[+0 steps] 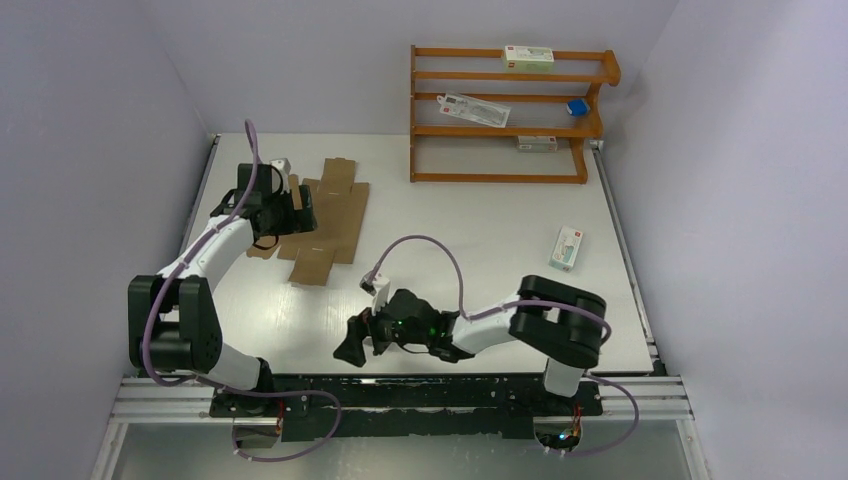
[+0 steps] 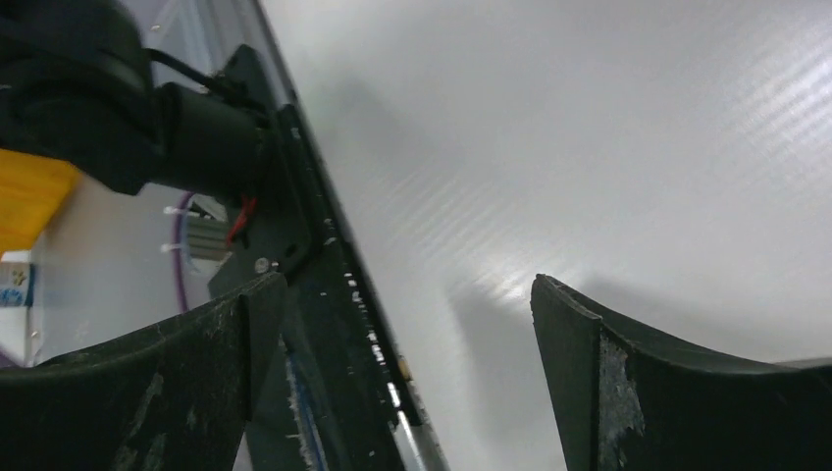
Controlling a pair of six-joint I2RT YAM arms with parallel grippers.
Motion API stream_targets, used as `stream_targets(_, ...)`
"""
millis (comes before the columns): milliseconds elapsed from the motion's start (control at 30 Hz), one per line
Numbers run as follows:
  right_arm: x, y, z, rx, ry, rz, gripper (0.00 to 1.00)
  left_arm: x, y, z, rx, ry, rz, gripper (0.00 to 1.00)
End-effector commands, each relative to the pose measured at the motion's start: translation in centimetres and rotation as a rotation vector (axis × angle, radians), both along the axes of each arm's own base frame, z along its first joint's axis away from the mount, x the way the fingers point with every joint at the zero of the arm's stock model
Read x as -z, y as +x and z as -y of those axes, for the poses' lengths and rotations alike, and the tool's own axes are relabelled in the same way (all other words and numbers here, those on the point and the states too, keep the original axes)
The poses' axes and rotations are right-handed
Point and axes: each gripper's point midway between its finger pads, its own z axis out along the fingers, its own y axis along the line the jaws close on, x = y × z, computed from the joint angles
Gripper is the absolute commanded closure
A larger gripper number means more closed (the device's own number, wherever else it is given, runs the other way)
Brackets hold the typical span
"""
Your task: Fold the paper box
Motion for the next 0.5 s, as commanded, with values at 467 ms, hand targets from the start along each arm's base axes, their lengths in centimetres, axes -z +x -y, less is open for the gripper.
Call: stream_targets(467, 5.0, 12.8, 13.4, 0.836, -0.074, -0.028, 0.00, -0.1, -0.2, -0.8, 0.032, 0.056, 0.020, 0.00)
